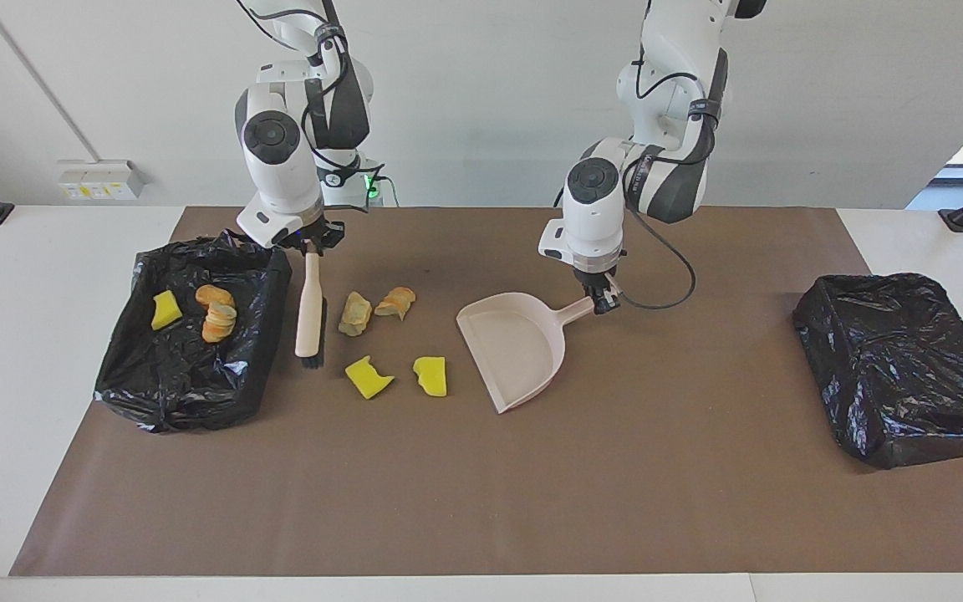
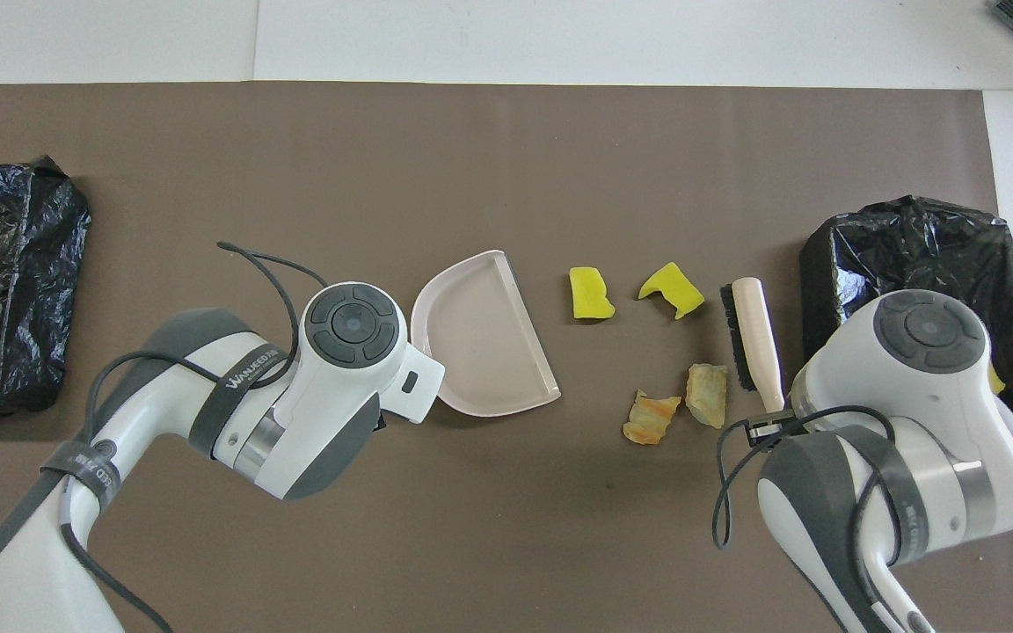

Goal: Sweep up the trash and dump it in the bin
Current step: 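Sweep the crusts toward the dustpan with the right gripper's brush, then sweep the crusts and sponge pieces into the dustpan with the right gripper, then sweep the last yellow sponges into the dustpan with the right gripper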

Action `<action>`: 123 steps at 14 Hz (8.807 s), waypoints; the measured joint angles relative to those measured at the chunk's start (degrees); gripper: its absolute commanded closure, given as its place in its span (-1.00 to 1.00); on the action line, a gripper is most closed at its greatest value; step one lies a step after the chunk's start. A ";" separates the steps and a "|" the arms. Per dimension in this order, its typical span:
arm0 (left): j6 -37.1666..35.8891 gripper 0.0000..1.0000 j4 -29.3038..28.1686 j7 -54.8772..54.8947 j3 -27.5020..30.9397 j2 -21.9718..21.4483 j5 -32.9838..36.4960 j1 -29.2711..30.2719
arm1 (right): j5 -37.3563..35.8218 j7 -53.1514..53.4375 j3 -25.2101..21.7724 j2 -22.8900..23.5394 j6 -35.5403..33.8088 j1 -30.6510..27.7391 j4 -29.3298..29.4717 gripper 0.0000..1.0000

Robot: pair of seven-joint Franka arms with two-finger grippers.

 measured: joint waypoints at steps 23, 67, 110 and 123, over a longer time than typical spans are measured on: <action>4.82 1.00 -2.69 0.09 -0.17 -0.46 0.00 -0.92 | -1.22 9.75 0.14 2.09 2.49 6.70 -2.21 1.00; -3.81 1.00 -8.13 -13.56 0.68 -7.76 -2.43 -13.96 | 9.41 2.76 0.59 0.39 -9.81 19.50 2.20 1.00; -2.47 1.00 0.19 1.63 1.27 -1.85 -1.02 -3.92 | 4.21 2.84 0.21 12.80 -6.44 6.34 17.23 1.00; 2.48 1.00 3.82 6.82 1.35 3.84 2.25 -1.34 | 0.94 2.39 0.93 15.34 2.55 3.89 13.13 1.00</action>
